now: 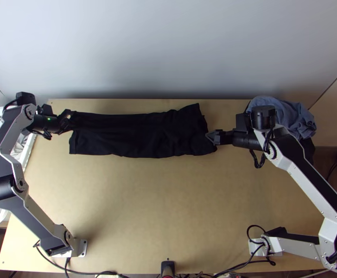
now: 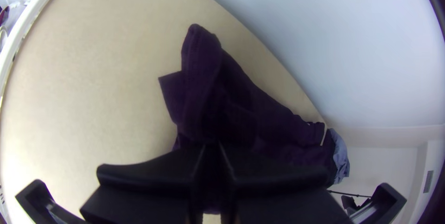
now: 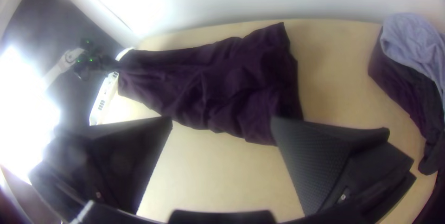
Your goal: Fold the t-shirt
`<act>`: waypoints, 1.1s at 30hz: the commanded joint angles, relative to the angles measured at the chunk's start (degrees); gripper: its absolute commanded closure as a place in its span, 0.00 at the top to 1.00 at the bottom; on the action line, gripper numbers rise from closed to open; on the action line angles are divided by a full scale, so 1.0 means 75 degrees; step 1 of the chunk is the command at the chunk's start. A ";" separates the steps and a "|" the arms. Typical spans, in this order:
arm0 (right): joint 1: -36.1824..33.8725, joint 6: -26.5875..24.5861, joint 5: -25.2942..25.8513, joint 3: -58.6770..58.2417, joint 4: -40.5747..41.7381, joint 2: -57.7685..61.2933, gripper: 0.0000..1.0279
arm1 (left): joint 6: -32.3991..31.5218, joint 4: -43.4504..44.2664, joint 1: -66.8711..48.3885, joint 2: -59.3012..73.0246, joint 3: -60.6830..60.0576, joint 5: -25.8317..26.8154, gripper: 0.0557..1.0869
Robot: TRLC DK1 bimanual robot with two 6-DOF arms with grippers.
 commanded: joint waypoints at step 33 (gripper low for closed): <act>-0.0308 0.0108 -0.0005 -0.1900 0.0795 -0.0910 0.96 | -0.1469 -0.0929 -0.4139 0.0735 0.2331 -0.1735 0.03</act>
